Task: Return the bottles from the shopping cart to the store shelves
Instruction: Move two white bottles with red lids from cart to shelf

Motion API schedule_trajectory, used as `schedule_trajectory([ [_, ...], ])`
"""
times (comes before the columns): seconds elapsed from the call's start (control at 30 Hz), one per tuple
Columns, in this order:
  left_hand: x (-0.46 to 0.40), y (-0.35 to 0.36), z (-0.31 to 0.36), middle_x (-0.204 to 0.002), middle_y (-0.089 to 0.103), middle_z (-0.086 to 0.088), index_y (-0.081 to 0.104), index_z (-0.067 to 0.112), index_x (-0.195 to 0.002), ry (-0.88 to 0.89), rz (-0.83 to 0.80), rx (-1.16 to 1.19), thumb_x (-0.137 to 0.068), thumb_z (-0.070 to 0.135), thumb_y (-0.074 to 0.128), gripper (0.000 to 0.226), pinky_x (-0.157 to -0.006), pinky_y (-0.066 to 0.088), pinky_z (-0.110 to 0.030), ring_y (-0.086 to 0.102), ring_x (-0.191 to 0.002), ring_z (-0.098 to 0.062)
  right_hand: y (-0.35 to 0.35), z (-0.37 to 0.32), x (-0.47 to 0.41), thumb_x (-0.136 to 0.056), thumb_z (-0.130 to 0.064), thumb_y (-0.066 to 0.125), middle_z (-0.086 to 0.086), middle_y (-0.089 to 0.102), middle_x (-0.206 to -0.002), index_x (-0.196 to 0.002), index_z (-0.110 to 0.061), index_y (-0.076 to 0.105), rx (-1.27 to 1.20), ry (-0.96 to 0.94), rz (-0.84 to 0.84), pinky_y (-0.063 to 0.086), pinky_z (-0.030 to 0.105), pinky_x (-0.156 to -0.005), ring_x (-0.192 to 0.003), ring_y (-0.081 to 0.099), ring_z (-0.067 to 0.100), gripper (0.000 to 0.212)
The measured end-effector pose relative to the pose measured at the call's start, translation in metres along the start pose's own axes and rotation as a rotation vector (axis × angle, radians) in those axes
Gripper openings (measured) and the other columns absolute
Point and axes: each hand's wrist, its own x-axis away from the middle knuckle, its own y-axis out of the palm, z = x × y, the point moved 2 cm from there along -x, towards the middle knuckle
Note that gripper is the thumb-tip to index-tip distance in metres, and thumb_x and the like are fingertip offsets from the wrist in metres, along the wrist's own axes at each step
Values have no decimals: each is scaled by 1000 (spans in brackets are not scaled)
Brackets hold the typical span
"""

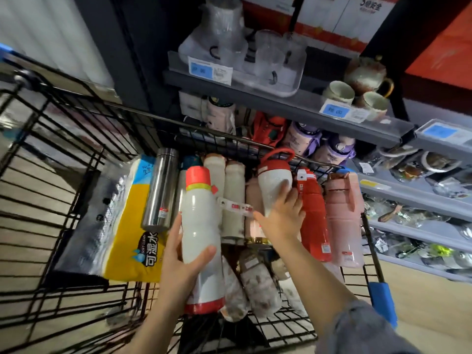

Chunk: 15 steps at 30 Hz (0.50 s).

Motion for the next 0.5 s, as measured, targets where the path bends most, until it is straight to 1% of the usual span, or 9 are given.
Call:
schedule_trajectory([
  [0.07,4,-4,0,-133,53,11,35,63,-127,22,14,-6,-54,38,85,92,-75,56,-24,60,-111,-10,5,-1,0,-75,-67,64,23,20,-154,-153,-10,-1,26,5,32,33,49,-105,-138,27,40,116],
  [0.1,6,-5,-1,-134,52,11,34,66,-124,34,20,-12,-54,38,85,91,-75,56,-23,59,-112,-9,7,-1,0,-74,-66,65,24,23,-153,-153,-9,1,44,9,44,35,50,-103,-137,30,40,117],
  [0.17,8,-9,-1,-137,50,12,33,73,-120,62,32,-51,-52,47,84,89,-79,54,-24,57,-116,-9,10,-1,0,-70,-62,72,28,33,-148,-152,-6,11,68,6,80,40,53,-97,-131,38,44,117],
  [0.23,11,-12,0,-138,49,13,31,72,-125,85,41,-81,-52,51,82,91,-80,53,-22,55,-118,-6,14,0,0,-66,-54,80,29,41,-142,-151,-5,20,65,8,101,44,54,-91,-124,45,46,115],
  [0.3,13,-14,0,-140,47,13,29,66,-131,101,39,-93,-53,48,84,97,-82,54,-21,54,-119,-5,13,-2,0,-63,-48,83,28,45,-137,-150,-5,23,65,22,100,46,52,-88,-120,48,45,114],
  [0.33,14,-14,1,-141,47,13,29,65,-132,109,39,-101,-55,45,88,99,-82,53,-21,53,-120,-5,11,-3,-1,-62,-45,84,27,46,-136,-149,-5,22,59,31,109,45,52,-88,-119,48,44,114],
  [0.4,17,-16,3,-142,46,14,28,63,-133,124,38,-106,-60,39,88,98,-85,53,-22,52,-121,-6,6,-5,-4,-67,-41,81,22,40,-140,-151,-9,14,4,69,74,41,50,-94,-124,42,41,112],
  [0.43,18,-17,3,-142,45,15,28,62,-134,135,40,-105,-59,36,86,98,-88,53,-26,51,-123,-7,3,-7,-4,-71,-40,78,19,36,-144,-152,-11,9,-44,90,57,38,49,-98,-128,37,39,110],
  [0.5,18,-18,4,-142,45,18,29,65,-133,159,34,-116,-61,29,87,99,-93,52,-33,50,-124,-8,-4,-4,-3,-74,-39,75,17,32,-149,-153,-13,7,-162,105,74,34,48,-102,-133,32,37,107],
])
